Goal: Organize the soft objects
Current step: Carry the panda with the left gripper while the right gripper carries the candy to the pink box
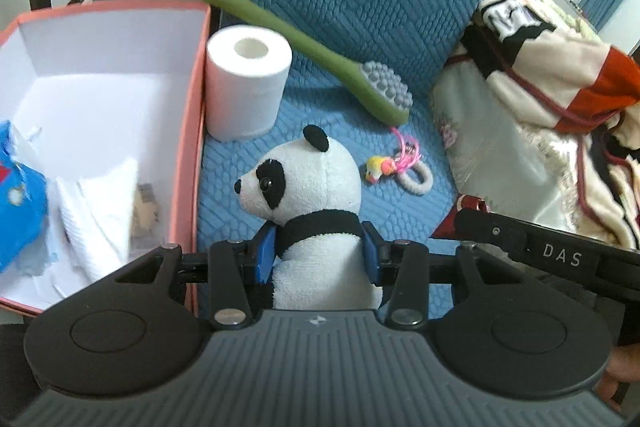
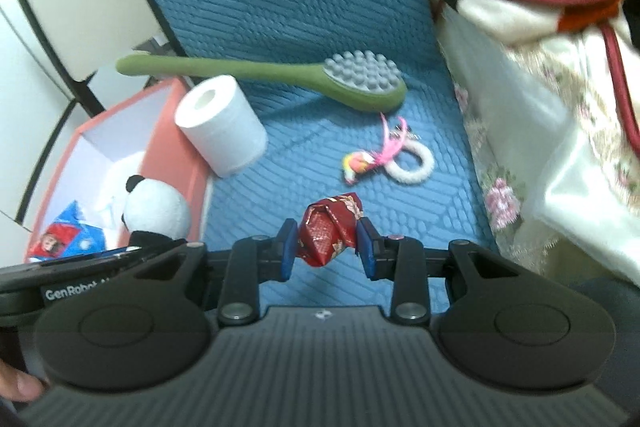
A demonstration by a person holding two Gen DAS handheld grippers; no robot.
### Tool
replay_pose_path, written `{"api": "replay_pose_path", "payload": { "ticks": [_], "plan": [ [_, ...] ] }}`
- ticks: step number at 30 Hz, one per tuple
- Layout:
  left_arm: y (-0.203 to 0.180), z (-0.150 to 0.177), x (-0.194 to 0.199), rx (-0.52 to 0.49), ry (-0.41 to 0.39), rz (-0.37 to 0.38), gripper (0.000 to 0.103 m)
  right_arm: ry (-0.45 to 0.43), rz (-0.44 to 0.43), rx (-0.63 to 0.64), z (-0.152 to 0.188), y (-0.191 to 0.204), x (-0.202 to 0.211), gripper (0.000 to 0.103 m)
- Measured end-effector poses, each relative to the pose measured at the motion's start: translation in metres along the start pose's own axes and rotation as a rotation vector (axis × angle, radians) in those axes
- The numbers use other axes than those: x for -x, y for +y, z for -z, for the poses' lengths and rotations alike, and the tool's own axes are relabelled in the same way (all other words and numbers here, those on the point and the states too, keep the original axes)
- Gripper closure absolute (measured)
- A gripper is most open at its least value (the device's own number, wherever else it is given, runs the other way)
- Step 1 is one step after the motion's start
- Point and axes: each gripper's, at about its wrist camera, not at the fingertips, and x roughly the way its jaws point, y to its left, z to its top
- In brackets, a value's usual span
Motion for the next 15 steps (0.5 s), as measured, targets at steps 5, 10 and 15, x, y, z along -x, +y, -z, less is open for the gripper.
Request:
{"api": "replay_pose_path", "payload": {
  "ticks": [5,10,15],
  "plan": [
    [0.005,-0.017,0.033,0.009,-0.033,0.001,0.054,-0.044,-0.032,0.038,-0.020,0.026,0.020,0.067],
    [0.015,-0.042,0.070,0.004,-0.091,-0.012,0.054,-0.116,-0.083,0.068,-0.044,0.057,0.045,0.067],
    [0.034,-0.069,0.108,0.004,-0.157,-0.036,0.054,-0.177,-0.142,0.099,-0.067,0.091,0.064,0.067]
  ]
}}
